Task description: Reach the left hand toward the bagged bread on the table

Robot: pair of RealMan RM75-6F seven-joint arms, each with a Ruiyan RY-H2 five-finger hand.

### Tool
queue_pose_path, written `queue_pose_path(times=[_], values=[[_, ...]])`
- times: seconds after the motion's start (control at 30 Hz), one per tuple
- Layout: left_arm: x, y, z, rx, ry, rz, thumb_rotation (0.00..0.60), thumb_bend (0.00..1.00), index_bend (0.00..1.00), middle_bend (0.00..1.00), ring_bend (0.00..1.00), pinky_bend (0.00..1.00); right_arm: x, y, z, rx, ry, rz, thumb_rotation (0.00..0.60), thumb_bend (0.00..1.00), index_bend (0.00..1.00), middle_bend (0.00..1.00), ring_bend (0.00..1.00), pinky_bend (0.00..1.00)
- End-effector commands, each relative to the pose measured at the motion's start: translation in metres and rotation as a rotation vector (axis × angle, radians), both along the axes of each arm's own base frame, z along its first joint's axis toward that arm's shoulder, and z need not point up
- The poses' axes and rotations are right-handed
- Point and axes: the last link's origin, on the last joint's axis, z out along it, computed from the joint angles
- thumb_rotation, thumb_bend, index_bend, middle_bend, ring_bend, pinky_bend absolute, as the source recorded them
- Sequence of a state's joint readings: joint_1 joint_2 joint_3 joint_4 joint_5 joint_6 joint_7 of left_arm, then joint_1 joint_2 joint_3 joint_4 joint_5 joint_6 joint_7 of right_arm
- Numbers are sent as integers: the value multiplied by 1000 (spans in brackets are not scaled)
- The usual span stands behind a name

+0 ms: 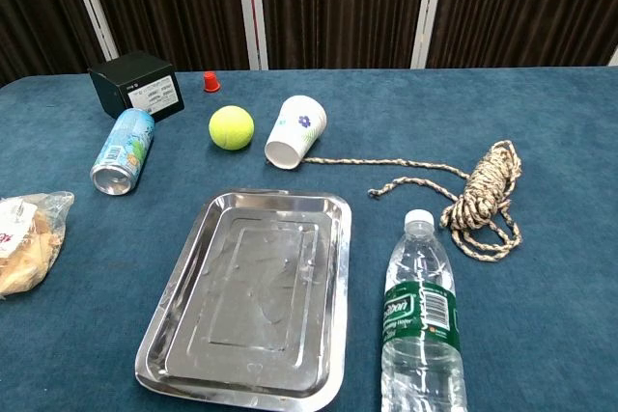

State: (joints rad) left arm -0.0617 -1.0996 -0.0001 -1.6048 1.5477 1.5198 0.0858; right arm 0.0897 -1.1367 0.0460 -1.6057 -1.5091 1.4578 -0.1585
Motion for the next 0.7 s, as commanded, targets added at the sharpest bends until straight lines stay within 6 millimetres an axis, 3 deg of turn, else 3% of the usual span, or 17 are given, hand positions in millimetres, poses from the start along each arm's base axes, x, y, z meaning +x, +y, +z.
queue_pose_path(times=[0.03,0.4,0.7], values=[[0,0,0,-2,2,2,600,36,0,0,0,0,0,0,0,0,-1,1,600,302,0,0,0,97],[2,15,-18,-112,41,26,600,36,0,0,0,0,2,0,-2,3,-2,1,600,302,0,0,0,98],[13,53,-65,-321,135,88,600,41,0,0,0,0,0,-1,0,-2,-4,-4,600,303,0,0,0,98]])
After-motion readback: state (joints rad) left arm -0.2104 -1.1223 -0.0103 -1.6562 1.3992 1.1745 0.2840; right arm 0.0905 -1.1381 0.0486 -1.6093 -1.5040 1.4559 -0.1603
